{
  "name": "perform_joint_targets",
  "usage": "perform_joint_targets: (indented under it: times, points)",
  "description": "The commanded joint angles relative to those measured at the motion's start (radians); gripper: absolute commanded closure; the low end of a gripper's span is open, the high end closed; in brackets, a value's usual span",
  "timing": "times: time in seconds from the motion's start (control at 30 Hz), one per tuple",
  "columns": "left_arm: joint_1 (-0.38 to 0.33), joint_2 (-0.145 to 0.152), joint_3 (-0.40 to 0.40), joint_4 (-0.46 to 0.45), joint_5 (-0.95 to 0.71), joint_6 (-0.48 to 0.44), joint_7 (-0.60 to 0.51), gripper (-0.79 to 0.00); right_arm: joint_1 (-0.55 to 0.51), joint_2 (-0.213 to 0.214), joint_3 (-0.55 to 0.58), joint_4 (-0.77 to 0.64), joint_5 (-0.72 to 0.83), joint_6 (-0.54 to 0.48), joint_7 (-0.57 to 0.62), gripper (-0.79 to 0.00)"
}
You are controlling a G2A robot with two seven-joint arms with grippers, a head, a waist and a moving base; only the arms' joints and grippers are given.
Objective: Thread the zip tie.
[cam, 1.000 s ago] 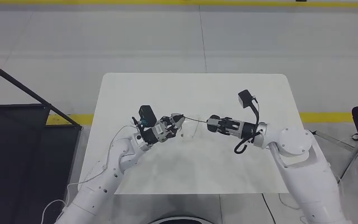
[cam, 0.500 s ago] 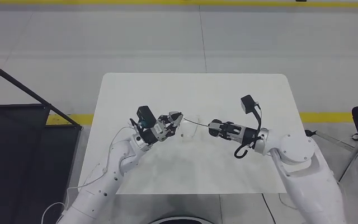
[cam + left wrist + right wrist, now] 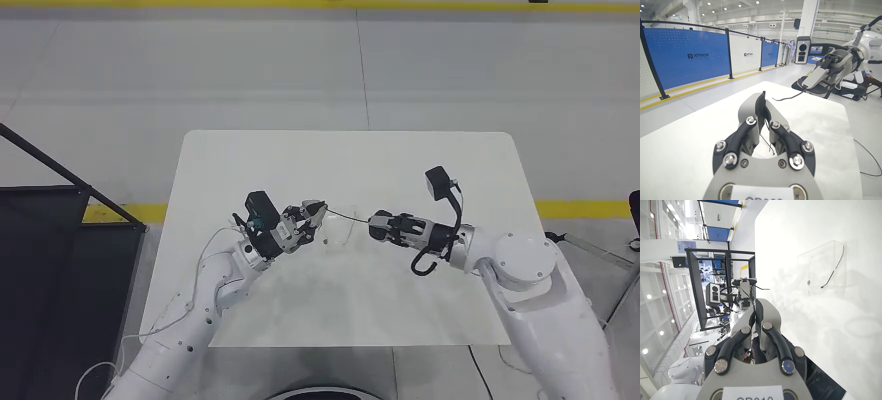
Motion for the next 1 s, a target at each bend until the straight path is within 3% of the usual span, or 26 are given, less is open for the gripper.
perform_joint_targets:
  times: [0.0,0.97]
  points:
    - [0.0,0.0,0.0,0.0,0.0,0.0,0.0,0.0,0.001,0.001,0.001,0.002,0.004,0.0,0.0,0.0]
    - [0.0,0.0,0.0,0.0,0.0,0.0,0.0,0.0,0.024,0.005,-0.018,0.007,0.021,0.037,-0.011,0.0]
